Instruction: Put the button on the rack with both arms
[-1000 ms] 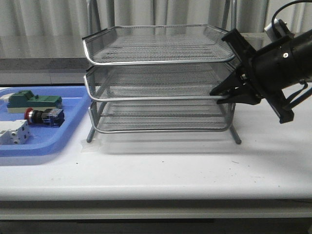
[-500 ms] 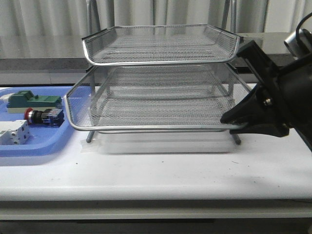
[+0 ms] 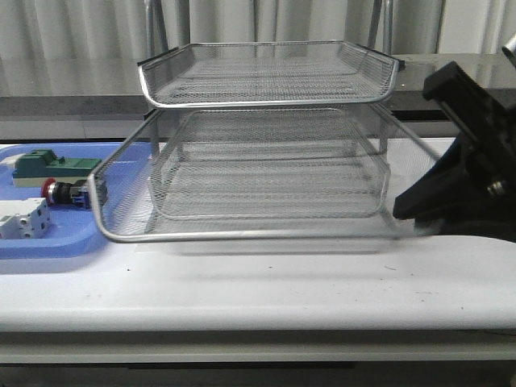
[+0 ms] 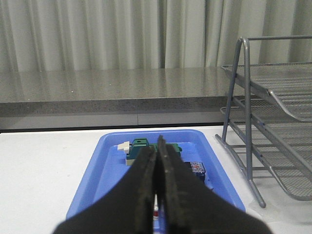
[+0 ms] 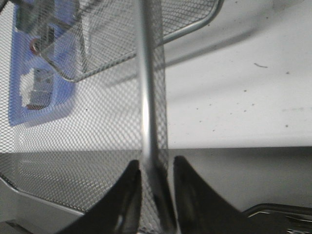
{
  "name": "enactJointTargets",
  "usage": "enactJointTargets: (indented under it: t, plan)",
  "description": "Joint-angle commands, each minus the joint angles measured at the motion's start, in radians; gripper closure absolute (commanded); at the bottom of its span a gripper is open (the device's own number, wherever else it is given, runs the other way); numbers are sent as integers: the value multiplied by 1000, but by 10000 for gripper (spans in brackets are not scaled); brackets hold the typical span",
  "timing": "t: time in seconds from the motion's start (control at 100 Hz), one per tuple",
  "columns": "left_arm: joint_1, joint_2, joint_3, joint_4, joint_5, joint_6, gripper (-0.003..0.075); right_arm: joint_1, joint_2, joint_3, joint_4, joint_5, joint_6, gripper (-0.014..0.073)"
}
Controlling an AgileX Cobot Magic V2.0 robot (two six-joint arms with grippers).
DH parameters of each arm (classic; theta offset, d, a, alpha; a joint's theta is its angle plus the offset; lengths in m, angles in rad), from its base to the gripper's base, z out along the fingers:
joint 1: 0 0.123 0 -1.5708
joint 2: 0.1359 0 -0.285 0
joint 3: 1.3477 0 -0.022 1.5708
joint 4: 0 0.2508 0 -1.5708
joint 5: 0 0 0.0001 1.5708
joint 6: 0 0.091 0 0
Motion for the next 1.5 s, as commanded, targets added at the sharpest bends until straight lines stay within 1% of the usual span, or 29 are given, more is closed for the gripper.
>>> enactJointTargets:
  t: [0.0, 0.04, 0.11, 0.32, 0.42, 0.54, 0.69, 0.84, 0.87, 0.96, 1.08, 1.29, 1.39, 1.49]
  plan:
    - [4, -32, 48, 1, -73, -6, 740, -1, -45, -14, -11, 13, -24, 205]
    - [4, -32, 48, 1, -73, -6, 740, -1, -53, -14, -19, 13, -24, 133]
    - [4, -32, 48, 1, -73, -6, 740, -1, -73, -14, -39, 9, -24, 62]
    - [4, -32, 48, 1, -73, -6, 740, -1, -158, -14, -101, -9, -14, 57]
    - [4, -32, 48, 1, -73, -6, 740, -1, -207, -14, -171, -25, 50, 57]
    - [4, -32, 48, 1, -73, -6, 740, -1, -267, -14, -315, -34, 176, 59]
    - [4, -32, 48, 1, -73, -6, 740, -23, -344, -27, -571, -9, 377, 59]
    - [4, -32, 48, 1, -73, -6, 740, -87, -433, -75, -870, 99, 604, 116]
    - [4, -32, 48, 1, -73, -6, 740, -99, -450, -88, -936, 127, 638, 125]
    - [4, -32, 48, 1, -73, -6, 740, -129, -509, -134, -1074, 208, 728, 131]
    - [4, -32, 48, 1, -73, -6, 740, -141, -603, -182, -1228, 281, 811, 131]
    - [4, -32, 48, 1, -73, -6, 740, -141, -768, -231, -1444, 393, 919, 131]
    - [4, -32, 48, 1, -73, -6, 740, -141, -835, -247, -1517, 443, 939, 131]
    - [4, -32, 48, 1, -73, -6, 740, -141, -899, -254, -1540, 459, 939, 131]
